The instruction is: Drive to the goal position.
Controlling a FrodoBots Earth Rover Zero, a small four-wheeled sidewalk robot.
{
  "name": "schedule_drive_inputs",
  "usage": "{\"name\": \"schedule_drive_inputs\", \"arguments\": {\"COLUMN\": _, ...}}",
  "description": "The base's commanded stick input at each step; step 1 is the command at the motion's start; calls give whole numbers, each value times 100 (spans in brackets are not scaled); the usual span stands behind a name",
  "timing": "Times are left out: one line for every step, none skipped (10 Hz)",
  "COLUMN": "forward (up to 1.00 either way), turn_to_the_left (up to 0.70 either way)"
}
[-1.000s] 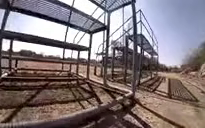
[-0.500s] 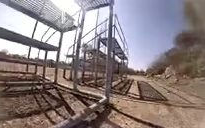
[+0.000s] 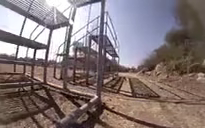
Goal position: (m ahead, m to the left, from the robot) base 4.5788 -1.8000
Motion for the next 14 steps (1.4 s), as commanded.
{"name": "schedule_drive_inputs", "arguments": {"forward": 0, "turn_to_the_left": 0}}
{"name": "schedule_drive_inputs", "arguments": {"forward": 0, "turn_to_the_left": 0}}
{"name": "schedule_drive_inputs", "arguments": {"forward": 0, "turn_to_the_left": 0}}
{"name": "schedule_drive_inputs", "arguments": {"forward": 0, "turn_to_the_left": 0}}
{"name": "schedule_drive_inputs", "arguments": {"forward": 0, "turn_to_the_left": 0}}
{"name": "schedule_drive_inputs", "arguments": {"forward": 0, "turn_to_the_left": 0}}
{"name": "schedule_drive_inputs", "arguments": {"forward": 0, "turn_to_the_left": 0}}
{"name": "schedule_drive_inputs", "arguments": {"forward": 38, "turn_to_the_left": 0}}
{"name": "schedule_drive_inputs", "arguments": {"forward": 50, "turn_to_the_left": 0}}
{"name": "schedule_drive_inputs", "arguments": {"forward": 50, "turn_to_the_left": -3}}
{"name": "schedule_drive_inputs", "arguments": {"forward": 50, "turn_to_the_left": -50}}
{"name": "schedule_drive_inputs", "arguments": {"forward": 50, "turn_to_the_left": -50}}
{"name": "schedule_drive_inputs", "arguments": {"forward": 50, "turn_to_the_left": -37}}
{"name": "schedule_drive_inputs", "arguments": {"forward": 50, "turn_to_the_left": -7}}
